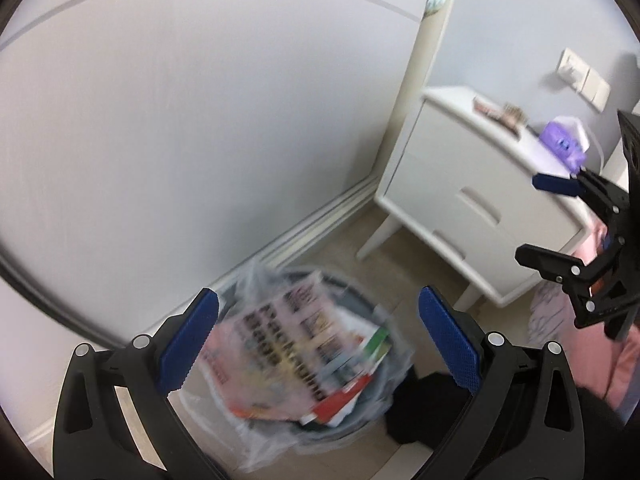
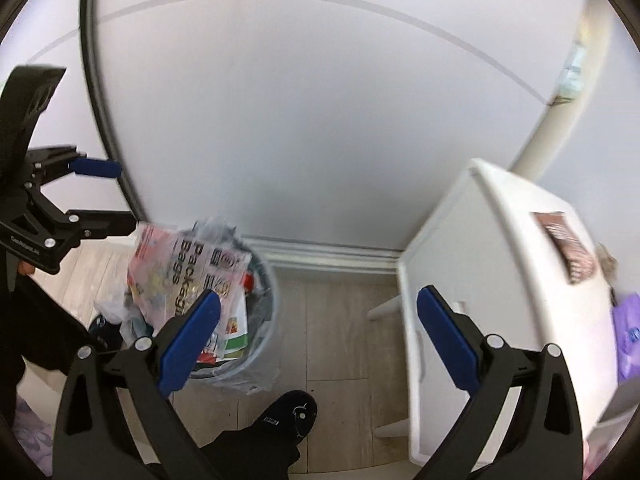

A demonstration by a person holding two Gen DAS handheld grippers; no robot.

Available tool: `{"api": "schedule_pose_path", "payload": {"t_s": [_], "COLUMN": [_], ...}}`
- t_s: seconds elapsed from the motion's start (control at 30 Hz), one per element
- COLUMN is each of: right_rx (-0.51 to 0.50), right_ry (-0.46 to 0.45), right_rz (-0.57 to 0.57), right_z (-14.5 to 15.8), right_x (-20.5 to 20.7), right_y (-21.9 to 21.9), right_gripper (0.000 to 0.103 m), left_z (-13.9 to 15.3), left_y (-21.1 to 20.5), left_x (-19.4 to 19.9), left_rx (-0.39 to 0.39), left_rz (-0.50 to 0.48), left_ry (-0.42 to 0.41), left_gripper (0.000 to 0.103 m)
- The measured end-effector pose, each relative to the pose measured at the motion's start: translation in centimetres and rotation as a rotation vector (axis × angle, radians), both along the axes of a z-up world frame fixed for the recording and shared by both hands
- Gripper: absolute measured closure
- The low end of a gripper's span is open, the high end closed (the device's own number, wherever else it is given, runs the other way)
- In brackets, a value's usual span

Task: Collect trash
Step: 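Move both grippers back to the brown printed leaflet on the nightstand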

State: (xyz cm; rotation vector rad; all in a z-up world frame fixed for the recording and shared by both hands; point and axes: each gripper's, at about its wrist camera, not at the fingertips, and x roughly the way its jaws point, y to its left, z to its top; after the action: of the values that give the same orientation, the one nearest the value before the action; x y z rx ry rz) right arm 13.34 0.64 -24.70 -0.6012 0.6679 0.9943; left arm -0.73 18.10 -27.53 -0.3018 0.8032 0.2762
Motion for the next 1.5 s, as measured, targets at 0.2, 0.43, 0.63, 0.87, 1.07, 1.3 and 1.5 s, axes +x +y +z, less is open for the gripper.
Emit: {"api": "schedule_pose_path", "payload": {"t_s": [0.2,0.43,0.63,0.87,1.07,1.3,1.5], "right_rx": [0.095,0.103,0.113,0.155,0.188,0.192,0.195], "right_ry": [-0.013,-0.05,-0.072,-0.069,-0.039,-0.035,-0.04], "right_rz": [-0.125,-0.249,-0.354,-0.51,-0.566,-0.604,-0.542], "right_z": [3.9,6.0,7.3,7.6,7.1,6.4,6.1], "right_x": [1.9,4.5,7.4,12.2,16.5,20.5,23.2], "right_y": [-4.4,-8.6,-11.8,-14.8,-16.1,-16.7,-17.1], "right_gripper": [0.007,0.007,0.007,0.007,0.007,0.007,0.007], "left_z": [3.6,5.9,7.4,8.0,7.9,7.3,6.5], "left_y": [-3.0,-6.5,-9.1,-12.4,-14.2,-15.3,-16.2], "left_x": [3.1,7.6,12.4,18.8,24.4,30.0,33.7], "left_rx": [0.033,0.053,0.064,0.113,0.148,0.19,0.168], "left_rz": [-0.067,-0.168,-0.266,-0.382,-0.486,-0.574,-0.629], "left_ry": [-0.048,-0.079,-0.109,-0.127,-0.126,-0.121,-0.133], "left_gripper": [0.006,0.006,0.006,0.006,0.006,0.006,0.006]}}
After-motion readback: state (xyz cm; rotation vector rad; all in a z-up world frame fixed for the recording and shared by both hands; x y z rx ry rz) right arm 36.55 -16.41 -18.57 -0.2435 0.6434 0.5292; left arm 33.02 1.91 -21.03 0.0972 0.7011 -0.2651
